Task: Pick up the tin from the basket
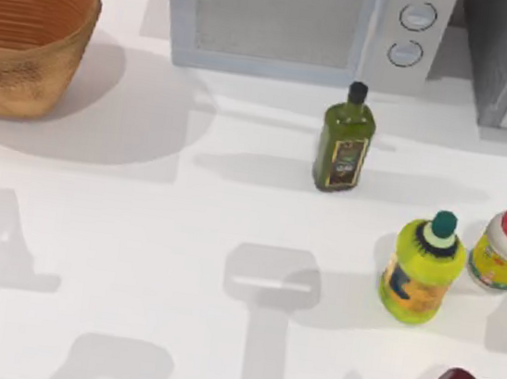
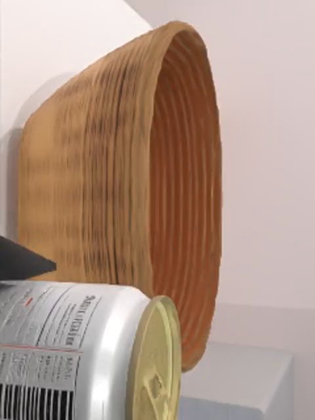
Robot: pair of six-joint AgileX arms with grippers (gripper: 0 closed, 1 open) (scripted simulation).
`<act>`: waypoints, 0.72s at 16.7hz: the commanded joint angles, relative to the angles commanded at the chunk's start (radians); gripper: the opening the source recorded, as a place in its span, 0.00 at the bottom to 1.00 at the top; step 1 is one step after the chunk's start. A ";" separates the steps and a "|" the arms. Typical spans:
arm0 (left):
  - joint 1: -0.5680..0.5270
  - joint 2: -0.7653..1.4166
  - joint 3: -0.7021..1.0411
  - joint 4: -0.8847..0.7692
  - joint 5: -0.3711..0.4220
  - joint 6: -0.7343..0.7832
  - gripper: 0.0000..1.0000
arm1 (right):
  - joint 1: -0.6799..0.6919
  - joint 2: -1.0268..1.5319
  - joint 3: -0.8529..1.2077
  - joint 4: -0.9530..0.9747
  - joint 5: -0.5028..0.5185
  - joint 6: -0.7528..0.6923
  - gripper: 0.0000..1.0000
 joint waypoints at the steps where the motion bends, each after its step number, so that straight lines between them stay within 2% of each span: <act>1: 0.000 0.000 0.000 0.000 0.000 0.000 0.00 | 0.000 0.000 0.000 0.000 0.000 0.000 1.00; 5: 0.000 0.014 0.007 0.004 0.004 0.003 0.00 | 0.000 0.000 0.000 0.000 0.000 0.000 1.00; 7: -0.004 0.061 0.037 0.035 0.031 0.005 0.00 | 0.000 0.000 0.000 0.000 0.000 0.000 1.00; 9: -0.015 0.154 0.091 0.092 0.085 0.010 0.00 | 0.000 0.000 0.000 0.000 0.000 0.000 1.00; 12: -0.041 0.362 0.202 0.212 0.206 0.020 0.00 | 0.000 0.000 0.000 0.000 0.000 0.000 1.00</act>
